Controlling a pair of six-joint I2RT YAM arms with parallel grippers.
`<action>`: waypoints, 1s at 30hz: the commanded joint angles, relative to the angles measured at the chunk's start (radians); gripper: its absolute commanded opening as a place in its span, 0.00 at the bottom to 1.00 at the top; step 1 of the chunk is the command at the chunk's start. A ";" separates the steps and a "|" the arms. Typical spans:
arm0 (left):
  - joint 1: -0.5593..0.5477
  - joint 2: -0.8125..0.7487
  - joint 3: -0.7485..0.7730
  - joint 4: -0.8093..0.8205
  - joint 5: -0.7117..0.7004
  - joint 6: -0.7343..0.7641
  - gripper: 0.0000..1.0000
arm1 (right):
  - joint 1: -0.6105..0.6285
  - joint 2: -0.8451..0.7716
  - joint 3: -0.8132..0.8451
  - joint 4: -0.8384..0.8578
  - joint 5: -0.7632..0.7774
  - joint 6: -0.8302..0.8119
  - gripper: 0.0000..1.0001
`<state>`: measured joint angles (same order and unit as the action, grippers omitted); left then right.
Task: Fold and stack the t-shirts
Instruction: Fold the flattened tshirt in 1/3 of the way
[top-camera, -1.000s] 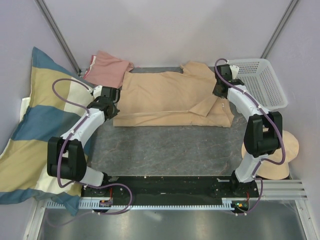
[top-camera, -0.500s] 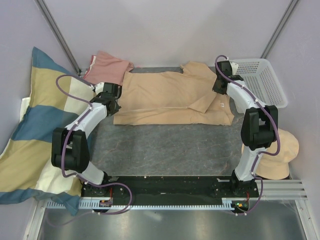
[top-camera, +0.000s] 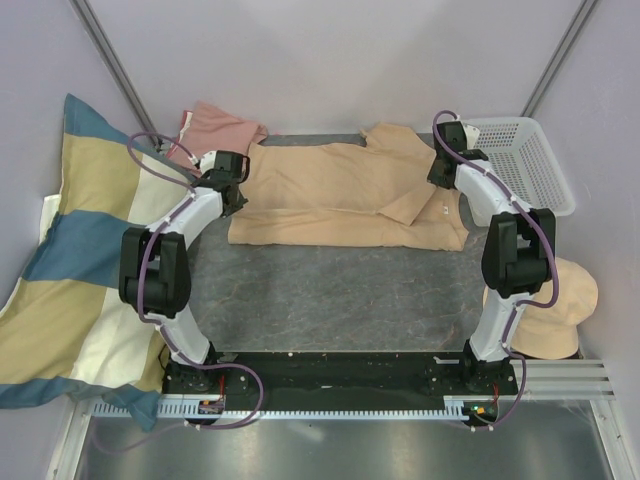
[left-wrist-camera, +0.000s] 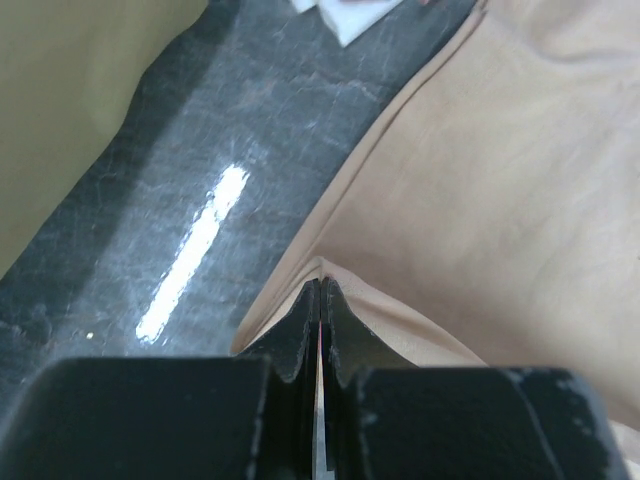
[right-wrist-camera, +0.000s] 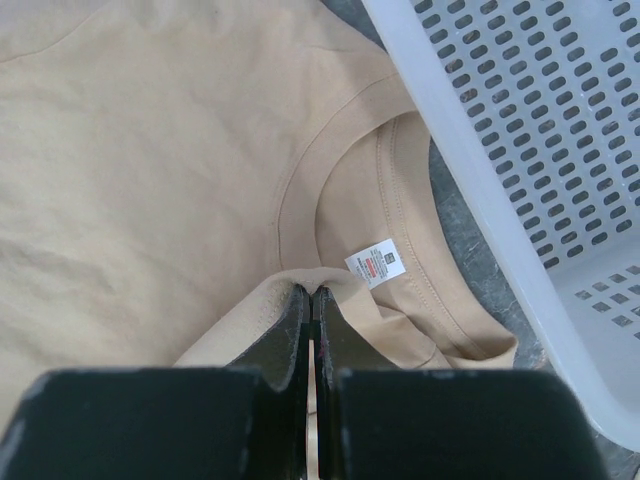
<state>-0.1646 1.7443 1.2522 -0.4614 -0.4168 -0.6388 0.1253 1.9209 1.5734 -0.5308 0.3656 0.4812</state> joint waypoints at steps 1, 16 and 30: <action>0.005 0.056 0.079 0.046 -0.027 0.059 0.02 | -0.013 -0.005 0.017 0.018 0.021 -0.006 0.00; 0.005 0.161 0.128 0.067 -0.014 0.080 0.02 | -0.032 0.004 0.008 0.018 0.021 -0.012 0.00; 0.007 0.184 0.151 0.067 -0.050 0.091 0.02 | -0.041 0.030 0.017 0.022 0.024 -0.012 0.00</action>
<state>-0.1646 1.9083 1.3525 -0.4294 -0.4179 -0.5812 0.0952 1.9343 1.5734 -0.5308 0.3668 0.4812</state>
